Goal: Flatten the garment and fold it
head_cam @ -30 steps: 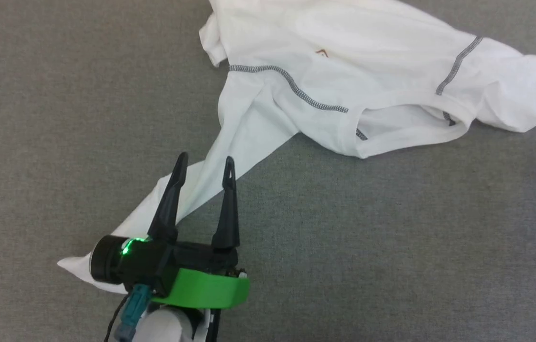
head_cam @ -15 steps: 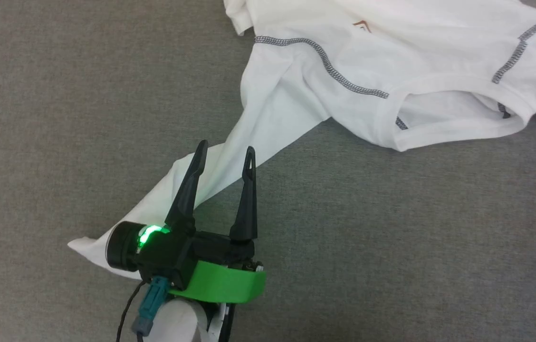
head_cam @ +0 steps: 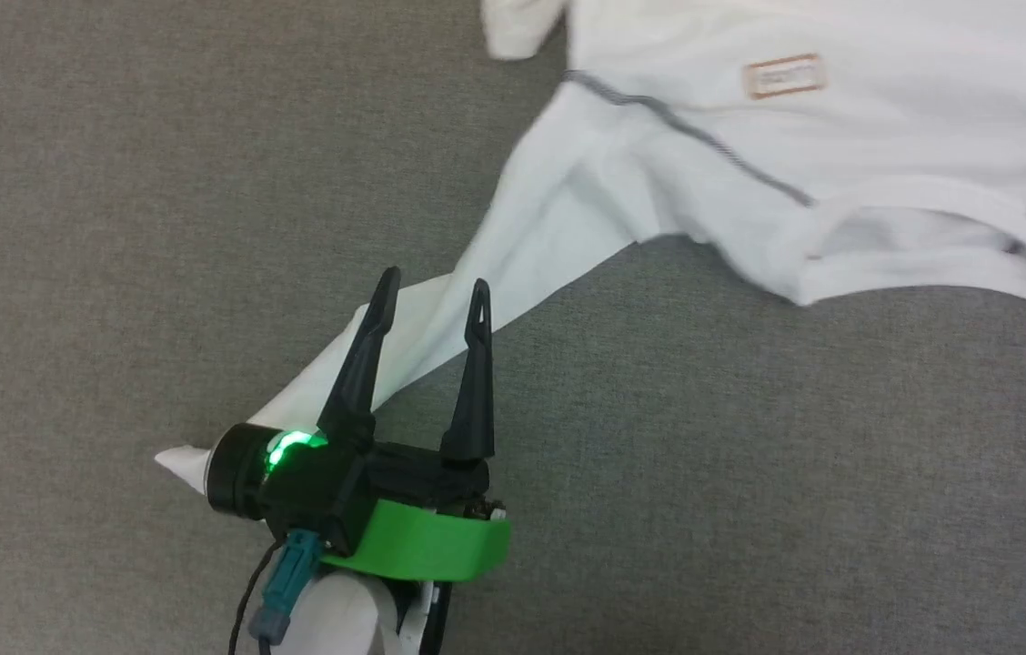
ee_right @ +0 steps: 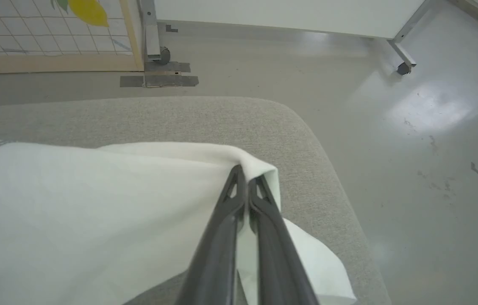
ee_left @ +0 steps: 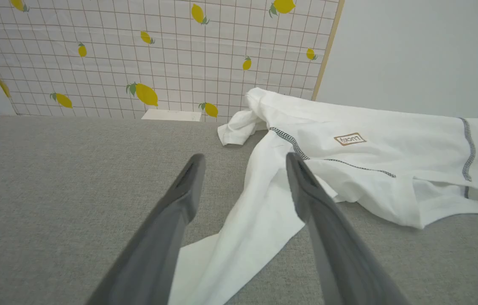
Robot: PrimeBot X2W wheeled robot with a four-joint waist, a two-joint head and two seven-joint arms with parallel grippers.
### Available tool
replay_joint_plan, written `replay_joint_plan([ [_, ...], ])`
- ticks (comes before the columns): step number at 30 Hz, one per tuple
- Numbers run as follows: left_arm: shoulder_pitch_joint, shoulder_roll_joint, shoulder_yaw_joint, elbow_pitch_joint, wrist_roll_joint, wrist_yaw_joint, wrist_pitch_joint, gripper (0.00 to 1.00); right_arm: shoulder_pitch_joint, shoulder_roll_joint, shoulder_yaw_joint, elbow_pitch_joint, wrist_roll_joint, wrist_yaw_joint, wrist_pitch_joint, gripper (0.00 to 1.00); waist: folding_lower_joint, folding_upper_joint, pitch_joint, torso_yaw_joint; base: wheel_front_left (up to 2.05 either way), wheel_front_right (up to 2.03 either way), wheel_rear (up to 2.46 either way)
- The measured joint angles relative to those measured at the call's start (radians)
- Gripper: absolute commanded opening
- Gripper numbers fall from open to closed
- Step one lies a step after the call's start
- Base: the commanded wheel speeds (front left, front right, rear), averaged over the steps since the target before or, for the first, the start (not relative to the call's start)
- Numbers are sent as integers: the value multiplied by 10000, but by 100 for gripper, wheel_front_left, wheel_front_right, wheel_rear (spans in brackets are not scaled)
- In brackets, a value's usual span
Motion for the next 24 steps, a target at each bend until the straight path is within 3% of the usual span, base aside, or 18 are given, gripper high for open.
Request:
replay_joint_plan([
  [5,33,-38,15,71,25,-109,0,100,-123,-322,-694,495,-1001,0,-1068,0,0,0,-38,115,0,0,0],
  [6,64,-40,19,104,25,-128,0,100,-148,-217,-825,721,-1101,0,-1262,75,0,0,-60,134,0,0,0],
  [7,84,-42,19,140,25,-142,2,100,-153,-104,-901,892,-1131,0,-1348,100,0,0,-80,144,0,0,0],
  [17,128,19,128,347,23,-305,2,100,-153,846,-387,1824,-803,0,-2282,100,0,0,-661,63,0,0,0],
  [24,654,221,378,324,-79,-303,2,100,1330,1672,648,23,729,0,-3346,100,0,0,-1511,-150,0,0,0],
])
